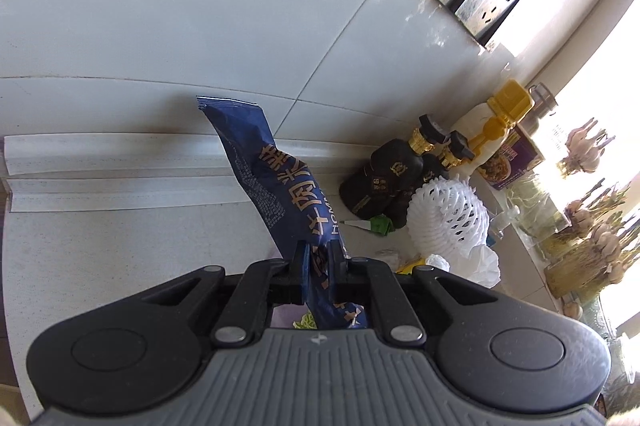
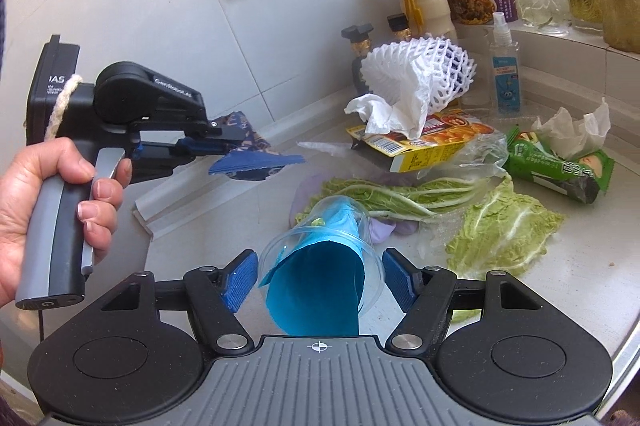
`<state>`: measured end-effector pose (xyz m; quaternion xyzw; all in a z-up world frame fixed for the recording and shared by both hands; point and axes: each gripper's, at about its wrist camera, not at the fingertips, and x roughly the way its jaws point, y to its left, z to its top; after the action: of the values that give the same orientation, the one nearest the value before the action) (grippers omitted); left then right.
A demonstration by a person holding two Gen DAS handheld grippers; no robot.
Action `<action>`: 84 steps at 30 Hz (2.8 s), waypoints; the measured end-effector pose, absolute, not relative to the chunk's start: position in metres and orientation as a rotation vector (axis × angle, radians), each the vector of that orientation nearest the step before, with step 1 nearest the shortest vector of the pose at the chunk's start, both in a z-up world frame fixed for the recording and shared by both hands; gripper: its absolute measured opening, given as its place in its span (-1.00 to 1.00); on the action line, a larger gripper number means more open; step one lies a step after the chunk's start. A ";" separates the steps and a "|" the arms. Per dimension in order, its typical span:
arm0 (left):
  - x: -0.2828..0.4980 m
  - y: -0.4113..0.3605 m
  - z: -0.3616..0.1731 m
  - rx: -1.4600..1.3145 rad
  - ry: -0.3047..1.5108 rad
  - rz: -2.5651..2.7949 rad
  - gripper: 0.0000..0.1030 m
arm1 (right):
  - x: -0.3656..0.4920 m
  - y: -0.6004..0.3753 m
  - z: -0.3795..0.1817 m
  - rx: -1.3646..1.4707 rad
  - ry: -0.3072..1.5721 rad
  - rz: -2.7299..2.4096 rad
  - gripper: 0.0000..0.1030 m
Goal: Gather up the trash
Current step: 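Carry the blue wrapper and blue cup down over the white bin with both tools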
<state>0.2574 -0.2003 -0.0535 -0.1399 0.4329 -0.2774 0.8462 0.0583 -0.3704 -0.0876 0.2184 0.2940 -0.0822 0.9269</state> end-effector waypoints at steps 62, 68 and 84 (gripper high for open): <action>0.103 0.096 -0.042 -0.286 0.969 -0.436 -0.86 | -0.022 -0.168 -0.025 0.311 0.682 0.038 0.34; 0.097 0.119 -0.066 -0.278 1.017 -0.410 -0.86 | -0.016 -0.127 -0.043 0.311 0.741 0.150 0.34; 0.112 0.125 -0.198 -0.124 1.234 -0.419 -0.85 | 0.029 -0.066 -0.183 0.301 1.046 0.175 0.34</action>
<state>0.1117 0.1247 -0.1983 -0.0577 0.5740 -0.1948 0.7933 0.0292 -0.0661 -0.1829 0.1431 0.4969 0.0830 0.8519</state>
